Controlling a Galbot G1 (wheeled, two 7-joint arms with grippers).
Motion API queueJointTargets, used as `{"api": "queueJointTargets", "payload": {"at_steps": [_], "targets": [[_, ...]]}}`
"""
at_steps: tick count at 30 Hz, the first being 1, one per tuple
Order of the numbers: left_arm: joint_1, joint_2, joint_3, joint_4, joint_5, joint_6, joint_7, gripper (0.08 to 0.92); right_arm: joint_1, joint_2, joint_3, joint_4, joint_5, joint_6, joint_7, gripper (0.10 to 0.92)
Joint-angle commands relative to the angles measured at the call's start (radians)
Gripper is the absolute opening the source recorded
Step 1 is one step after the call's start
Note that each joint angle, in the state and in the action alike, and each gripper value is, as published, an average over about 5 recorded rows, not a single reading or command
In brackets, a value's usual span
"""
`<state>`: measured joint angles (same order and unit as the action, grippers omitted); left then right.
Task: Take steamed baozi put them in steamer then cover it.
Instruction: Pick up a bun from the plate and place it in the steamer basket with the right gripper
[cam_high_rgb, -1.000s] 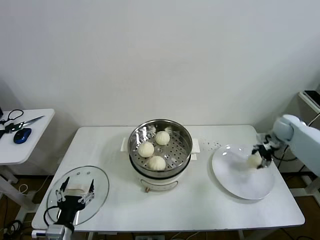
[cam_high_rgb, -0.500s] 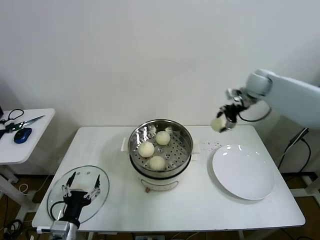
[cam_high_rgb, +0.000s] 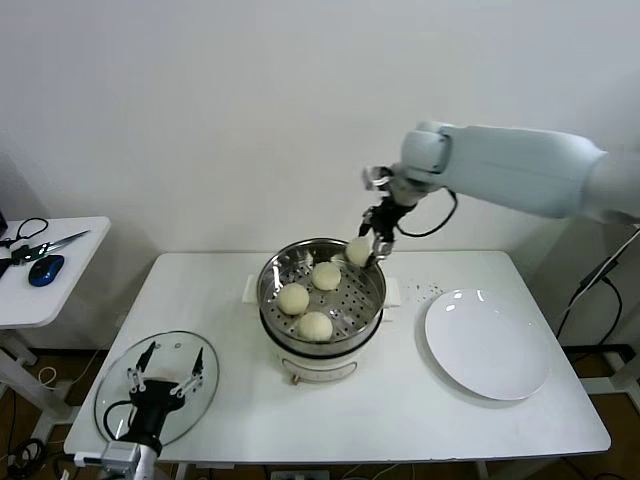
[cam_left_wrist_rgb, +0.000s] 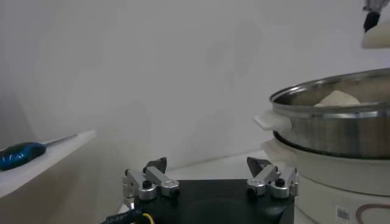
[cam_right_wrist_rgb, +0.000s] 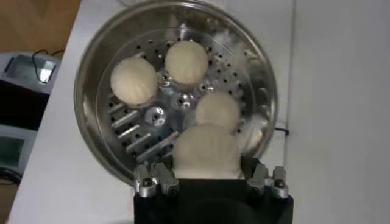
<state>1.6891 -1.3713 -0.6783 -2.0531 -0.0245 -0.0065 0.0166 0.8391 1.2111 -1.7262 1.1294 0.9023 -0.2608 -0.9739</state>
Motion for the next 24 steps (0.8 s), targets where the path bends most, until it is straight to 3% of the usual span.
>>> {"api": "queueJointTargets", "payload": {"at_steps": [1,24], "targets": [[0.003,0.007,-0.008,0.005,-0.015,-0.004,0.003,0.823,-0.045,0.126,-0.074,0.035,0.064,-0.046,0.069,0.715],[0.017,0.009,-0.011,0.016,-0.020,-0.014,0.001,0.823,-0.116,0.108,-0.083,0.004,-0.045,-0.048,0.087,0.732]]}}
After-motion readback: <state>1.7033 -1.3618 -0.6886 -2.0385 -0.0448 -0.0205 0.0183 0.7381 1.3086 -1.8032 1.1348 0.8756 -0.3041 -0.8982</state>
